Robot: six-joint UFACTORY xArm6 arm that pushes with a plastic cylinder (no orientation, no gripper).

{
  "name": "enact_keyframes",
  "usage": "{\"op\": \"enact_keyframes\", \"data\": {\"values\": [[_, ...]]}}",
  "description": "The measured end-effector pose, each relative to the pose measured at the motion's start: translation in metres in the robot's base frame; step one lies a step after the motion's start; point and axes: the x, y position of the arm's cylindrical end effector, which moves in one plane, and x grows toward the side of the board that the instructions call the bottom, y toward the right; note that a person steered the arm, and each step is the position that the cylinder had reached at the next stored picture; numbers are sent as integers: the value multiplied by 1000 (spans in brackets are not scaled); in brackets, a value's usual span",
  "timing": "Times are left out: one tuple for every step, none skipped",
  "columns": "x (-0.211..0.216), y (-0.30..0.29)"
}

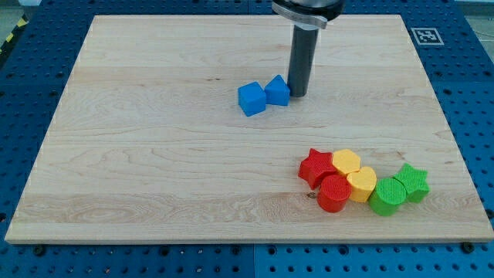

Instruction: Push green star into yellow blocks

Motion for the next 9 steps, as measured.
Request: {"op": "enact_keyframes", "data": {"values": [[8,24],[22,46],[37,63],[46,79],[56,100],[71,112],[94,112],[100,112],[108,112]]}}
